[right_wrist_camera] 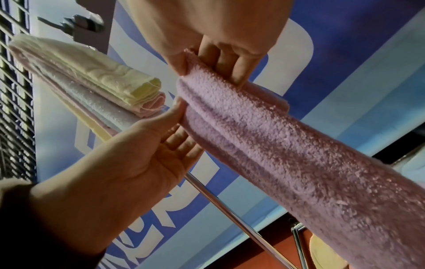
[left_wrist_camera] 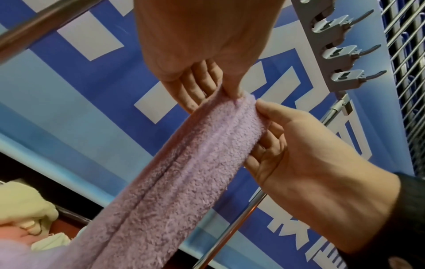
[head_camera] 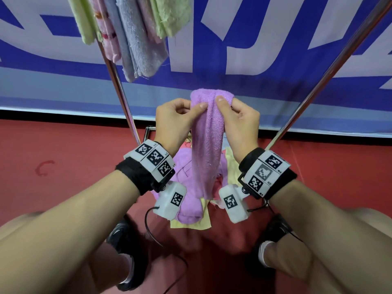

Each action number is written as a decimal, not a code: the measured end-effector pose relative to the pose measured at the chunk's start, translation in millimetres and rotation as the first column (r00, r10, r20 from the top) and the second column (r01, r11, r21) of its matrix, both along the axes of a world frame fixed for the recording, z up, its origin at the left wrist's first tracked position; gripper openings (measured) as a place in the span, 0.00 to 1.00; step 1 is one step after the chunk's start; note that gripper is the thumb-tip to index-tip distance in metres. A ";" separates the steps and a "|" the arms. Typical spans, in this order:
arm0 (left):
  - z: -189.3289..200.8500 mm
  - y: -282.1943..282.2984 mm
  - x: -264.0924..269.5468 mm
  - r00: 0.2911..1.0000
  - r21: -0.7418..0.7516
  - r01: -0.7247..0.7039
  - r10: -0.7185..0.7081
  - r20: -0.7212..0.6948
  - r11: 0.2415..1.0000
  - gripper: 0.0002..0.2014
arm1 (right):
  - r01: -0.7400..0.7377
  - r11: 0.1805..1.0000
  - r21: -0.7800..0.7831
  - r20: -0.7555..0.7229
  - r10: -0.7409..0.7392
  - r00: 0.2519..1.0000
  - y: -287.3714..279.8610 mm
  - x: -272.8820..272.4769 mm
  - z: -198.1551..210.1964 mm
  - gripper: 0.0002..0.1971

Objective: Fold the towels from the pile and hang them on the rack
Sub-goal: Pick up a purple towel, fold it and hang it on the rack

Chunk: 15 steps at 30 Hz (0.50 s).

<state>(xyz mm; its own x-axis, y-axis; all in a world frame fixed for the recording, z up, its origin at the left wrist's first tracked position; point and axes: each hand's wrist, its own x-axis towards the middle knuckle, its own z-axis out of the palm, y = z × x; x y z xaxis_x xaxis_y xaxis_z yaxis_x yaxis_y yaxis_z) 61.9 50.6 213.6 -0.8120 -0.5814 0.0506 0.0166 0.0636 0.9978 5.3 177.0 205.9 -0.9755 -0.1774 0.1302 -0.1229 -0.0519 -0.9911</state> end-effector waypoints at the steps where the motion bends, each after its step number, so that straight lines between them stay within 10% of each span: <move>1: -0.6 -3.0 -0.8 1.000 -0.007 0.000 0.000 -0.002 1.000 0.09 | -0.002 1.000 -0.011 0.013 0.002 1.000 0.0 -0.7 -0.3 0.29; 10: -7.7 1.5 -5.3 0.981 0.251 0.159 -0.181 0.065 0.955 0.12 | -0.015 0.991 -0.133 0.239 0.047 0.970 -1.1 -7.8 -8.5 0.25; 15: -14.0 -2.7 -5.4 0.985 0.095 0.065 -0.079 0.152 0.993 0.07 | -0.082 0.980 -0.180 0.315 0.136 0.939 1.4 -4.2 -6.3 0.21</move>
